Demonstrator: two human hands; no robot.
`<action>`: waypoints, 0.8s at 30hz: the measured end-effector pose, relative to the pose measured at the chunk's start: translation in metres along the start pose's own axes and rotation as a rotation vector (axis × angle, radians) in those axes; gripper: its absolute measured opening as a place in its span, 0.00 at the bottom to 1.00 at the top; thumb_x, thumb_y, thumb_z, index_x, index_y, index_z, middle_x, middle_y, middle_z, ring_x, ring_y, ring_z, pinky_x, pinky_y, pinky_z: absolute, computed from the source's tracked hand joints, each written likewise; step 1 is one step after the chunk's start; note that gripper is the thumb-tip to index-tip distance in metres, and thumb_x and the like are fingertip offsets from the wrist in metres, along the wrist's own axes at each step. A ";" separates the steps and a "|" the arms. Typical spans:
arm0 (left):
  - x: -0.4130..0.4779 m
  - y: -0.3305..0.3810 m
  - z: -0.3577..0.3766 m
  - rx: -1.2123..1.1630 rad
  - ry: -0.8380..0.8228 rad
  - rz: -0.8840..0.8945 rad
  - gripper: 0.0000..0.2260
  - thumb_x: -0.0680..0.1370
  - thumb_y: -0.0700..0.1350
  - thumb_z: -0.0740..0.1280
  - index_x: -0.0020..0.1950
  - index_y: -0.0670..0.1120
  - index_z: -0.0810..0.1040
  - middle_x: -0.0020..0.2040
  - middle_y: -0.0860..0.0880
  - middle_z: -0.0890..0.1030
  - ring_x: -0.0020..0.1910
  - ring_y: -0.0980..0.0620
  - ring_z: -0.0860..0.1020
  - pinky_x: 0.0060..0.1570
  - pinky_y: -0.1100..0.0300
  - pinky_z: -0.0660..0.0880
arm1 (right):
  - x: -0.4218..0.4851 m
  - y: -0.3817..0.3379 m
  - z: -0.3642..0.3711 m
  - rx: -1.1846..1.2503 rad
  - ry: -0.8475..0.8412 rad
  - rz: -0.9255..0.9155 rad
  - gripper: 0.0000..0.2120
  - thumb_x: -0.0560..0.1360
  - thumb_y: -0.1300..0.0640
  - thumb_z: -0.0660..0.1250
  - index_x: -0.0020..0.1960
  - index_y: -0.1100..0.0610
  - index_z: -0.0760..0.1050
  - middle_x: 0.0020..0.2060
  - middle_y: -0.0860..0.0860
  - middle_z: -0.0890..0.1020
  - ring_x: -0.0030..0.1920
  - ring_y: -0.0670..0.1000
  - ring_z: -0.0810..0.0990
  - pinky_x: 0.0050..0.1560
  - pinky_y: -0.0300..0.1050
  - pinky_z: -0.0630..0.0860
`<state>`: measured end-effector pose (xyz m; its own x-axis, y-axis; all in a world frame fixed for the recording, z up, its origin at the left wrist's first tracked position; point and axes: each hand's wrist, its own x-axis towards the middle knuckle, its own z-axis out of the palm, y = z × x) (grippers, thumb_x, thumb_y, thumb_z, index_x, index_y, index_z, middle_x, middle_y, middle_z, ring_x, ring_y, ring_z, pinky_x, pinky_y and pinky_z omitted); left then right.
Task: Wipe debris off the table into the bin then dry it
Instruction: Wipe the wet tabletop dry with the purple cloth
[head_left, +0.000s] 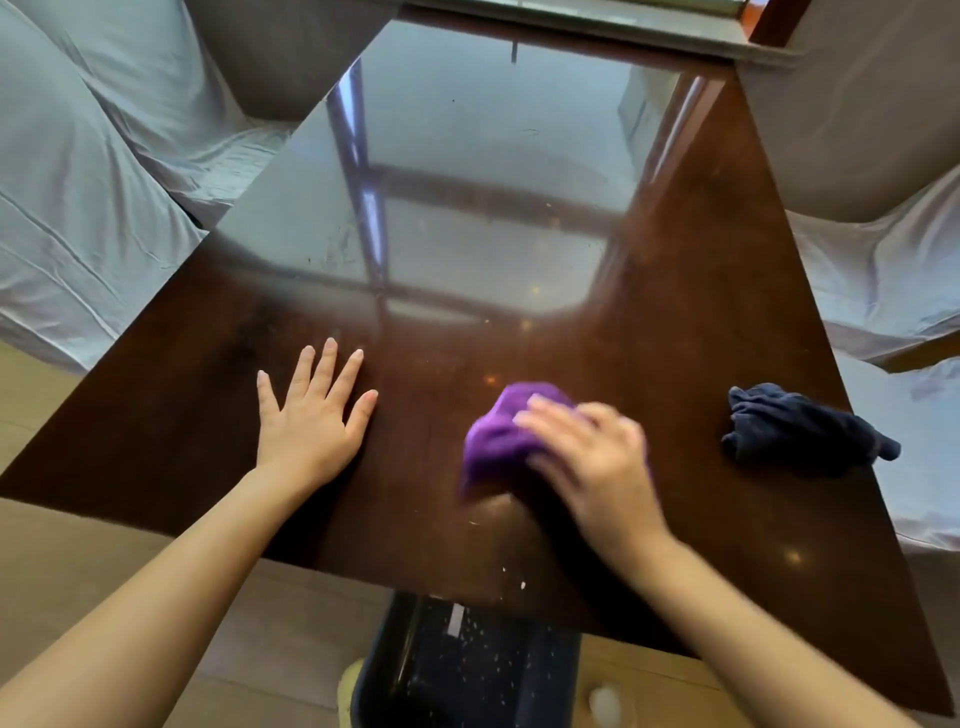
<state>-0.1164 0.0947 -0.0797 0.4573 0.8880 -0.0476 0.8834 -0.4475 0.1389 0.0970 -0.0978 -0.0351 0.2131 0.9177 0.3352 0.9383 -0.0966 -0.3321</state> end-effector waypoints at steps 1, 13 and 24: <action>0.000 0.000 0.000 0.000 -0.003 0.000 0.26 0.77 0.61 0.44 0.74 0.57 0.46 0.77 0.52 0.45 0.75 0.53 0.41 0.70 0.40 0.37 | 0.015 0.017 -0.006 -0.011 0.040 0.057 0.16 0.73 0.48 0.63 0.60 0.49 0.77 0.61 0.47 0.79 0.52 0.56 0.76 0.53 0.53 0.67; -0.001 -0.007 0.011 -0.016 0.058 0.019 0.26 0.76 0.62 0.42 0.74 0.58 0.47 0.77 0.52 0.46 0.75 0.53 0.41 0.69 0.40 0.36 | 0.036 0.081 0.028 -0.169 -0.094 0.340 0.18 0.77 0.44 0.57 0.67 0.42 0.66 0.70 0.47 0.69 0.65 0.57 0.64 0.63 0.58 0.57; 0.000 -0.006 0.012 -0.026 0.046 0.050 0.27 0.77 0.62 0.42 0.74 0.55 0.47 0.77 0.50 0.47 0.75 0.49 0.42 0.69 0.37 0.38 | -0.062 -0.060 0.034 -0.162 -0.160 0.277 0.20 0.75 0.47 0.63 0.66 0.47 0.70 0.67 0.48 0.73 0.61 0.56 0.71 0.60 0.58 0.63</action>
<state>-0.1210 0.0962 -0.0929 0.4955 0.8686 0.0056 0.8561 -0.4895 0.1656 0.0185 -0.1354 -0.0662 0.4321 0.8957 0.1051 0.8847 -0.3984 -0.2421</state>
